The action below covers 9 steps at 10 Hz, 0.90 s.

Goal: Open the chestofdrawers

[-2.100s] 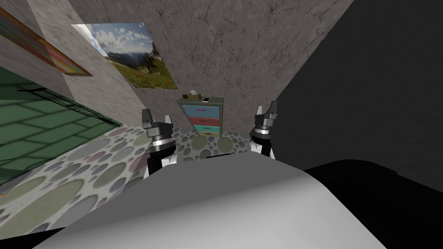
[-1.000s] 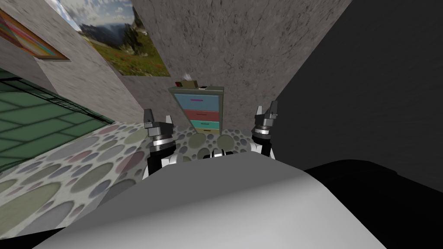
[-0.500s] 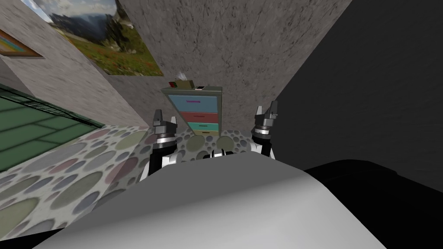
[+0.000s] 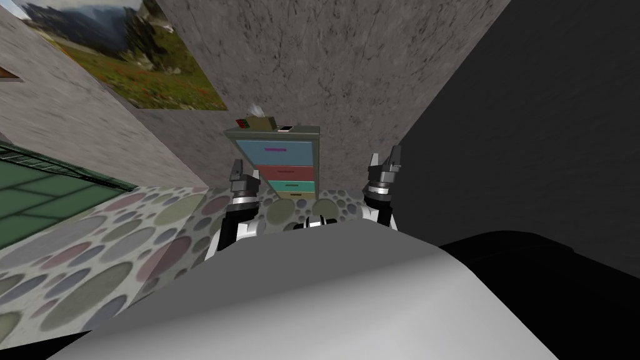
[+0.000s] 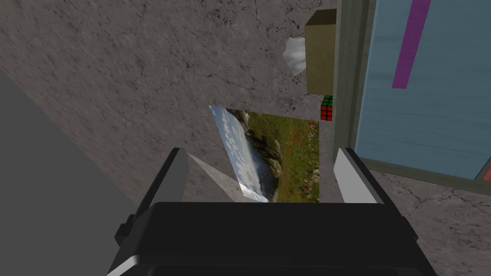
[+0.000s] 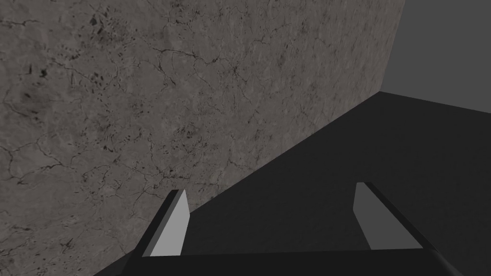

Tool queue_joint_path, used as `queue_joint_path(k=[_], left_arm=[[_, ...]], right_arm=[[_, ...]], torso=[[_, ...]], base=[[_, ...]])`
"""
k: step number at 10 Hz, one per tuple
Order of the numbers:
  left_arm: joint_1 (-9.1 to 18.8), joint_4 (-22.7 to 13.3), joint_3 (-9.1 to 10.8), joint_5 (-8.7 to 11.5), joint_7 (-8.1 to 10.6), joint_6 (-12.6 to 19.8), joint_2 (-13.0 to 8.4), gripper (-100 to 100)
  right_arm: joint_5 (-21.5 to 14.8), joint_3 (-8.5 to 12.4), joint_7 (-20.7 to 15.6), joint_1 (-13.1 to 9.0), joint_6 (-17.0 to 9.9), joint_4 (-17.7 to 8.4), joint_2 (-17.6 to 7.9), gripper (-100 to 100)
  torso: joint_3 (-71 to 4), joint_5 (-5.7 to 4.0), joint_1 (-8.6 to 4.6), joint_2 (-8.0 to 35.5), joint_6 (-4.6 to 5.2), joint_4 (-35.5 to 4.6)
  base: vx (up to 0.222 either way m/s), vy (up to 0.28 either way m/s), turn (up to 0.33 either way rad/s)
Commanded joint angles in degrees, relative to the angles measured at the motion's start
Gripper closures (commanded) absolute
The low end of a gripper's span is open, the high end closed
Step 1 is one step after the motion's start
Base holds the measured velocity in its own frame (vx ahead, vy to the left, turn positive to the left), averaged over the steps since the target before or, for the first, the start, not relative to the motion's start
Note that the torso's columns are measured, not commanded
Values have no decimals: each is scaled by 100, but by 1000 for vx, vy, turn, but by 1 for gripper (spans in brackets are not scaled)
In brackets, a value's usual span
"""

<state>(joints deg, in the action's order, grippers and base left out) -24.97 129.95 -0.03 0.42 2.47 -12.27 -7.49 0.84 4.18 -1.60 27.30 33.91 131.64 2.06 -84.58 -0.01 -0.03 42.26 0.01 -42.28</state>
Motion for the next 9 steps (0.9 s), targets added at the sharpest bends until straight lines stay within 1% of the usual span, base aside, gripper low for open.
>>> queue_joint_path(k=[1,4,6,8,9], left_arm=[[94,-102,-51,-42,17,322,-35,-100],[179,-175,-95,-79,32,610,-104,-100],[264,-247,-140,-117,47,901,-252,-100],[311,-287,-165,-138,55,1061,-341,-100],[361,-330,-191,-160,64,1234,-430,-100]], right_arm=[[0,0,0,0,0,0,0,0],[0,0,0,1,0,0,0,0],[0,0,0,0,0,0,0,0],[0,0,0,0,0,0,0,0],[0,0,0,0,0,0,0,0]], torso=[[-3,0,-1,-4,-1,2],[3,1,0,5,-1,-1],[5,0,0,9,0,-2],[1,2,5,3,-1,-1],[3,2,6,7,-1,-1]], base=[[151,19,-79],[129,10,-63],[119,9,-88],[111,16,-55],[122,14,-90]])
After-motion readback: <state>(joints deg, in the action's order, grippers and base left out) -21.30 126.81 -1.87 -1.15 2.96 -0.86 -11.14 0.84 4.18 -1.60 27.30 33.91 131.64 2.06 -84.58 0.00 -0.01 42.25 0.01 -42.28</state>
